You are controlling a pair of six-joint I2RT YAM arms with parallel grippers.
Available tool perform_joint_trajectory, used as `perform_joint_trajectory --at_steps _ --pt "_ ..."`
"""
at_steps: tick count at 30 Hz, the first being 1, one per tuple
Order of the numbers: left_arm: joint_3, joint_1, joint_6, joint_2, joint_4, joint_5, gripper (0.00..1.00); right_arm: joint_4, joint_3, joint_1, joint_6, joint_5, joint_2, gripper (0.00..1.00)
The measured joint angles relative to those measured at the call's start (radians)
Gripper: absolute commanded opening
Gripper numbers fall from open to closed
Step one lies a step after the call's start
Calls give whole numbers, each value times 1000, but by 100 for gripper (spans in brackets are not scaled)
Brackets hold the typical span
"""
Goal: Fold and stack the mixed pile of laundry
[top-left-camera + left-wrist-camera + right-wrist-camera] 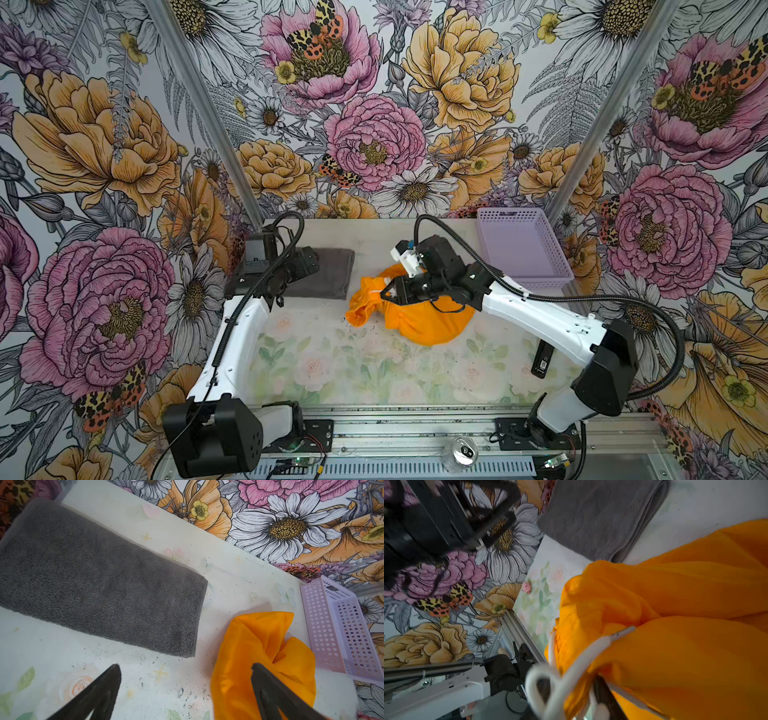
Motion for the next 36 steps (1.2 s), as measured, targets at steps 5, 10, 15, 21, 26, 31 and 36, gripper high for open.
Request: perform_joint_trajectory --at_steps 5,10,15,21,26,31,36 --pt "-72 -14 -32 -31 -5 13 99 37 -8 -27 10 -29 -33 54" --pt "-226 -113 -117 -75 -16 10 99 62 -21 -202 -23 10 -101 56" --pt "-411 -232 -246 -165 -35 -24 99 64 -60 -282 -116 141 -49 57" --pt "-510 -264 -366 -318 -64 -81 99 61 -140 -287 -196 276 183 58" --pt "-514 -255 -401 -339 -69 -113 99 31 -259 -285 -210 381 254 53" --pt "-527 -254 -418 -312 -72 -125 99 17 -354 -263 -173 462 180 45" --pt "-552 -264 -435 -272 -56 -127 92 -21 -489 -250 -112 514 64 44"
